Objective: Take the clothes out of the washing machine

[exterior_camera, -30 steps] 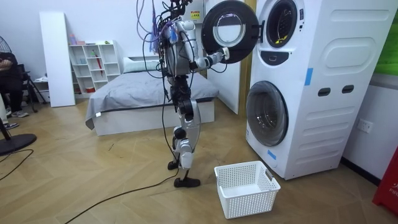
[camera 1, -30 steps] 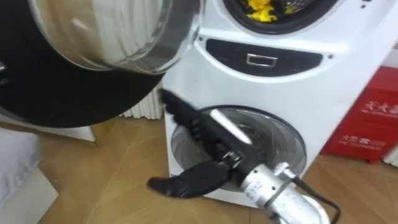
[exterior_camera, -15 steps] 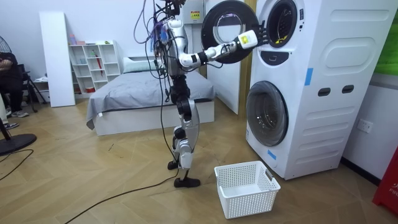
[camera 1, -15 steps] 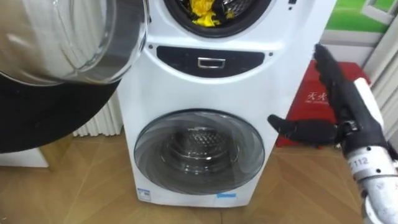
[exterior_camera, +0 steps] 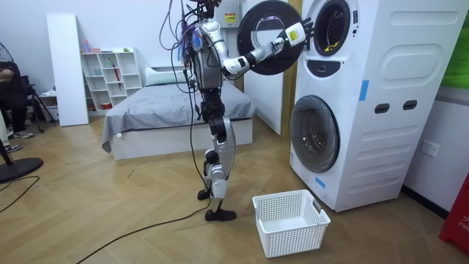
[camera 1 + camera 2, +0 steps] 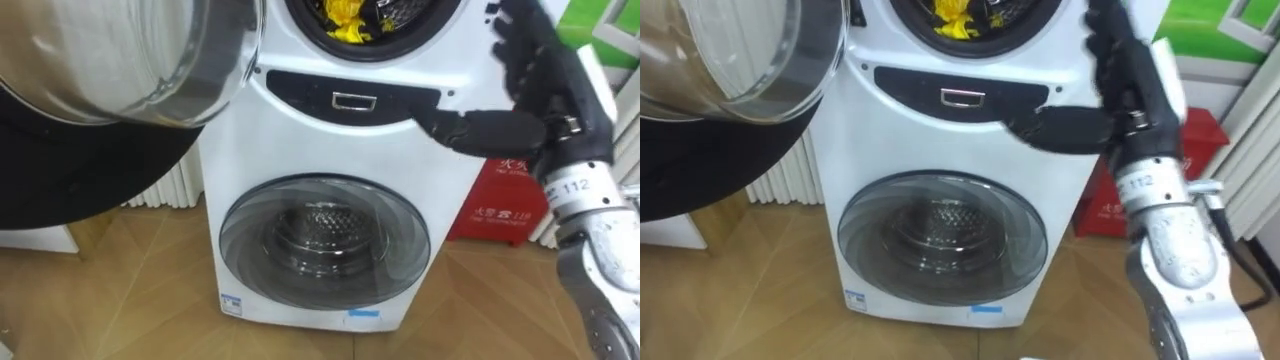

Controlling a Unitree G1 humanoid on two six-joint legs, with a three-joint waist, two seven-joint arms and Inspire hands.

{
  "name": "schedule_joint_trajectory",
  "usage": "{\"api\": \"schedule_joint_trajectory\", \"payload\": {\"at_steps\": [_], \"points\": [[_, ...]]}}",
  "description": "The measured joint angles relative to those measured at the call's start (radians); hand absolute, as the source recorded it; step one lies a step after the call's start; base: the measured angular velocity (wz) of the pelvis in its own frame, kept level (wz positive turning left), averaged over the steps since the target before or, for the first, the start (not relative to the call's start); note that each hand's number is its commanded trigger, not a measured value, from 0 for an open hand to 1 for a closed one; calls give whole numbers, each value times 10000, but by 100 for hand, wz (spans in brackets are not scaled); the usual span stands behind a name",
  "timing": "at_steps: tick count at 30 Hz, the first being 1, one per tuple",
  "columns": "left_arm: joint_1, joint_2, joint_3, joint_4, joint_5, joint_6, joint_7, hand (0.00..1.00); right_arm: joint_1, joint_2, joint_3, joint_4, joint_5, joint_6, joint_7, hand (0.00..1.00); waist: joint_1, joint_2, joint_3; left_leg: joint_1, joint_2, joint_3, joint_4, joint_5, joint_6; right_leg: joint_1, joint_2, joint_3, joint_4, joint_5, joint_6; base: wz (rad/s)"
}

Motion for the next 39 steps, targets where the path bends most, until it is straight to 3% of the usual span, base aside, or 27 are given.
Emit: {"api": "schedule_joint_trajectory", "payload": {"at_steps": [3, 10, 15, 23, 33, 36, 39], "points": [[34, -8, 20, -158, -1, 117, 1, 0, -1, -1, 11, 37, 451, 85, 41, 0, 137, 71, -16, -30, -1, -100, -59, 0, -1, -4, 1, -147, -8, 0, 0, 9], [44, -225, 12, -383, 2, 156, 0, 0, -243, 5, 154, 34, 774, 85, 57, 0, 532, 167, -137, -8, 5, -178, -6, 2, -1, 40, -13, -295, -3, 0, 1, 4], [98, -225, 13, -429, 16, 180, -16, 0, -309, 15, 413, 34, 676, 84, 39, 0, 682, 173, -134, -51, -1, -327, 44, 2, -1, 50, -37, -407, -2, -1, 1, 6], [295, -233, 28, -436, 297, 531, -96, 0, -308, 197, 437, 35, 649, 85, 44, 0, 684, 188, -121, -152, -19, -395, 111, 3, -2, 77, -64, -489, -8, -2, 1, 2], [272, -234, 54, -381, 455, 535, -46, 0, -308, 231, 422, 108, 735, 82, -3, 0, 669, 135, -81, -179, -114, -480, 131, 6, 10, 85, -139, -484, -9, -45, 28, 1], [258, -226, 89, -304, 379, 518, -15, 0, -309, 226, 420, 212, 513, 77, -2, 0, 639, 105, -59, -535, -77, -634, 726, -141, 31, 21, -117, -526, 80, -62, 36, 13], [240, -202, 112, -24, 369, 527, 22, 0, -320, 290, 431, 600, 290, 34, 13, 0, 775, 133, 10, -1048, 119, -595, 2270, -594, -61, -19, -50, -498, 571, -353, -55, -4]]}}
